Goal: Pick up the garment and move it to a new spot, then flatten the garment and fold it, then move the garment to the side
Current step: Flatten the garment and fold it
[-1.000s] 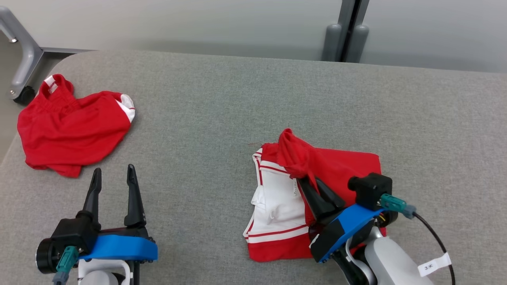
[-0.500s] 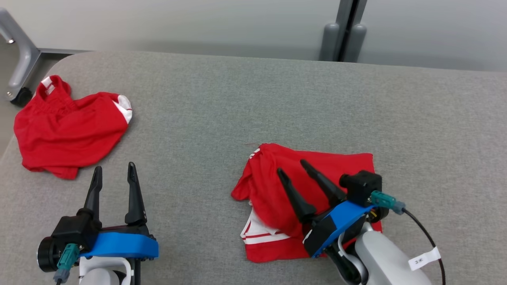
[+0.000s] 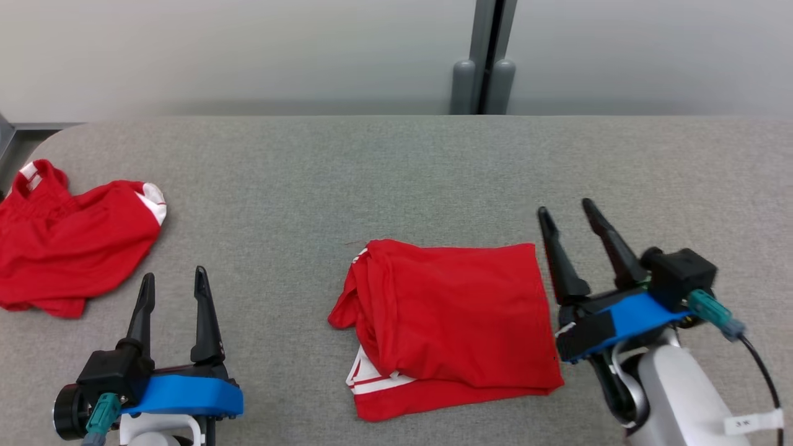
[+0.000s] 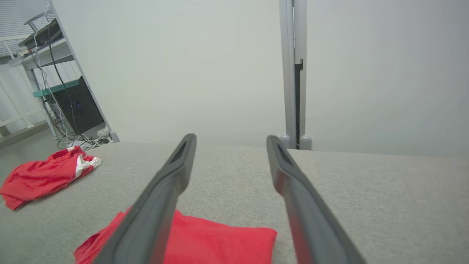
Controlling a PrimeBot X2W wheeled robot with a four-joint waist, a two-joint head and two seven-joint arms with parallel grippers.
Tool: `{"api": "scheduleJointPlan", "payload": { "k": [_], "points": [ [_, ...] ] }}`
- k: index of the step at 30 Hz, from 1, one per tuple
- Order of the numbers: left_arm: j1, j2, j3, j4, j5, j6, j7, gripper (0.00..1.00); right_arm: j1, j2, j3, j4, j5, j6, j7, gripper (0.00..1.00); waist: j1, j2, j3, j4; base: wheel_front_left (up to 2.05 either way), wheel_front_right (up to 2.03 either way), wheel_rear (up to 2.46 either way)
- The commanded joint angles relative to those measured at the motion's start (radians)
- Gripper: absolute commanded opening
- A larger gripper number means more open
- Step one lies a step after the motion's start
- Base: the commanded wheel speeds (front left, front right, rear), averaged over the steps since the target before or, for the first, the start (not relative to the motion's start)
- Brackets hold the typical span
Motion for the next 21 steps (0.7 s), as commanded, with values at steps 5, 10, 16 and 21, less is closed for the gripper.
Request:
{"api": "scheduleJointPlan", "payload": {
  "k": [5, 10, 16, 21],
  "points": [
    [0.026, -0.001, 0.004, -0.007, 0.012, 0.001, -0.005, 1.00, 0.111, -0.007, -0.091, -0.104, -0.046, 0.001, 0.019, 1.00, 0.0000, 0.0000, -0.028, -0.028, 0.00, 0.00, 0.00],
    [0.045, -0.001, 0.002, -0.009, 0.015, 0.007, -0.005, 1.00, 0.189, -0.002, -0.131, -0.165, -0.071, 0.001, 0.040, 1.00, 0.0000, 0.0000, -0.042, -0.034, 0.00, 0.00, 0.00],
    [0.078, -0.001, 0.000, -0.005, 0.033, 0.008, -0.005, 1.00, 0.283, 0.008, -0.177, -0.229, -0.086, 0.001, 0.067, 1.00, 0.0000, 0.0000, -0.064, -0.032, 0.00, 0.00, 0.00],
    [0.097, 0.007, -0.003, 0.001, 0.044, 0.005, -0.005, 1.00, 0.328, 0.013, -0.198, -0.253, -0.095, 0.001, 0.083, 1.00, 0.0000, 0.0000, -0.075, -0.027, 0.00, 0.00, 0.00]
  ]
}}
